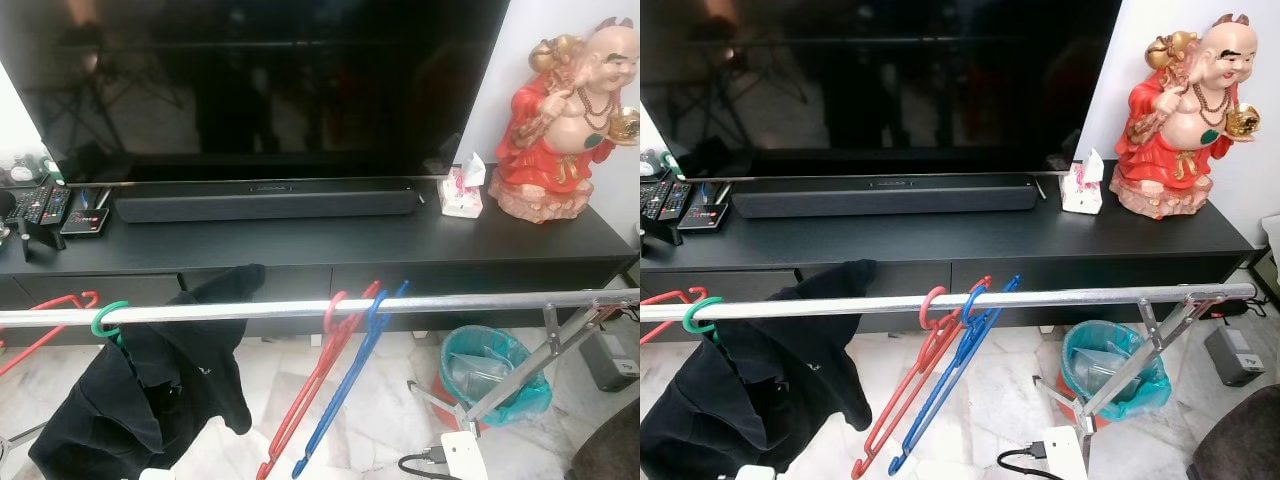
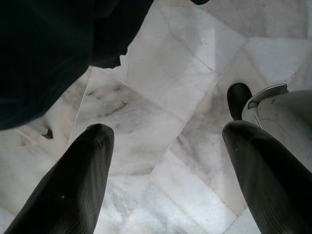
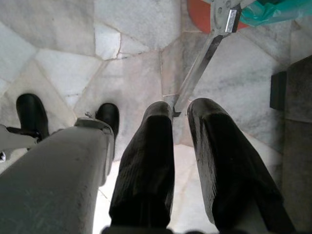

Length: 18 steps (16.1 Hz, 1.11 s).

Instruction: Hang hanger

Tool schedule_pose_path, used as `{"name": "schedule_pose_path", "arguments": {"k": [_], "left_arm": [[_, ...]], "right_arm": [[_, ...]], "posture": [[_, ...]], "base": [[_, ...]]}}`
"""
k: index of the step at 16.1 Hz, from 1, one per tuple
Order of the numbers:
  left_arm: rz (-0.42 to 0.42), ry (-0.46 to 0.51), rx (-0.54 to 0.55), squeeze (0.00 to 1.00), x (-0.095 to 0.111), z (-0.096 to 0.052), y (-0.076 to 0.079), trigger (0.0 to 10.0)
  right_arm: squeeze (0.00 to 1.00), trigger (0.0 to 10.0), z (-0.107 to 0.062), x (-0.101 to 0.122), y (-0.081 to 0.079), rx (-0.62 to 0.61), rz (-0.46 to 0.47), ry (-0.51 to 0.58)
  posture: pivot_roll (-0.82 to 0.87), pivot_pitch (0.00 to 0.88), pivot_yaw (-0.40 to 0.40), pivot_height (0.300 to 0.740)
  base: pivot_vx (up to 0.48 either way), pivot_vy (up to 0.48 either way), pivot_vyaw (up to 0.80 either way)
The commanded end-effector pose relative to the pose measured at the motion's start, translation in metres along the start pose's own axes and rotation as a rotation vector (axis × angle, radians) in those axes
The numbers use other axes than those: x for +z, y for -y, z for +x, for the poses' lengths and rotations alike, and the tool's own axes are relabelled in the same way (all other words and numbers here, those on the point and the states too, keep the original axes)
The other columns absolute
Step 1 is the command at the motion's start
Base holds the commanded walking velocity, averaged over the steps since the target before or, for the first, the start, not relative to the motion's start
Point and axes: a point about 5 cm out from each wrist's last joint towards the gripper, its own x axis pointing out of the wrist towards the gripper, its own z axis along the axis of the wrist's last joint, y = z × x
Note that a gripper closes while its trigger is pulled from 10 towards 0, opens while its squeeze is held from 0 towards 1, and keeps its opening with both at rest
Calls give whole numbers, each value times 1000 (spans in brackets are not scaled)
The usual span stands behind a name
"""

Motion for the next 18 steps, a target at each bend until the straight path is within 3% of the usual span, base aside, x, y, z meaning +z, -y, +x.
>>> {"name": "schedule_pose_path", "arguments": {"k": [1,2,4,15,16,18], "left_arm": [[-27,-20,-11,0,-4,-1,2,10000],[-27,-22,-12,0,-5,-1,3,10000],[-37,-23,-8,0,-5,-1,3,10000],[-64,-30,9,0,-8,-2,-1,10000],[-62,-27,7,0,-7,-1,-1,10000],[-63,-24,7,0,-6,-1,-1,10000]], "right_arm": [[0,10000,0,-3,-1,13,13,-6],[0,10000,-1,-4,-1,19,18,-6],[1000,10000,-1,-6,0,17,35,-10],[1000,10000,-1,-4,1,-15,78,23],[0,10000,-1,-3,0,-13,98,22],[0,10000,0,0,2,-18,114,31]], "posture": [[-56,0,9,740],[-54,0,7,740],[-54,0,7,740],[-57,0,20,740],[-53,0,22,740],[-53,0,23,740]], "base": [[0,0,0],[0,0,0],[0,0,0],[0,0,0],[0,0,0],[0,0,0]]}}
